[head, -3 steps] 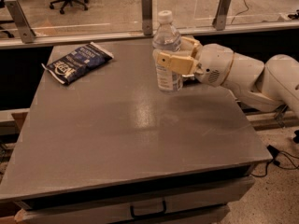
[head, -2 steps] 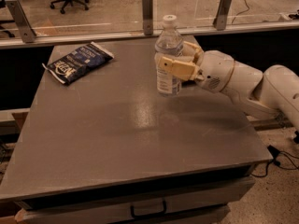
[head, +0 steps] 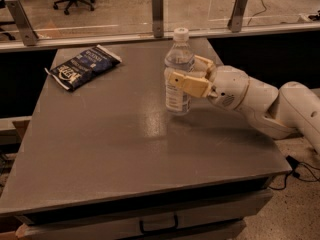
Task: Place blue plastic bottle upright
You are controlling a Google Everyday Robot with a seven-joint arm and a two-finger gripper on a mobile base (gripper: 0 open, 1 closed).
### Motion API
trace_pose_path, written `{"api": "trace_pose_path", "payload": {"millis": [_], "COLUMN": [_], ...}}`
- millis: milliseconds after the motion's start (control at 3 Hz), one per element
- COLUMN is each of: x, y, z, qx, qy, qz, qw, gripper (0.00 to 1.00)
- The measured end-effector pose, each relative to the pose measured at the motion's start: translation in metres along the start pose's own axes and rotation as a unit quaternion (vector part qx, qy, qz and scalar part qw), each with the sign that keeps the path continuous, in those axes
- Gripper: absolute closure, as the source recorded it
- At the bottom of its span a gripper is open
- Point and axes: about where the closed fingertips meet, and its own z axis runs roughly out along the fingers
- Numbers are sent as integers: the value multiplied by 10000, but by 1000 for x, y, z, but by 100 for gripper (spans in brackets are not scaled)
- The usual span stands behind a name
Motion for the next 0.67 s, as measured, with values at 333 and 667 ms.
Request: {"api": "trace_pose_path", "payload": {"millis": [333,667], "x": [6,11], "y": [8,12], "z": [-1,-1], "qx": [-34,-40], "qy": [-64,-130], "qz": [148,262], "qw": [9999,9996], "gripper": [100,100]}}
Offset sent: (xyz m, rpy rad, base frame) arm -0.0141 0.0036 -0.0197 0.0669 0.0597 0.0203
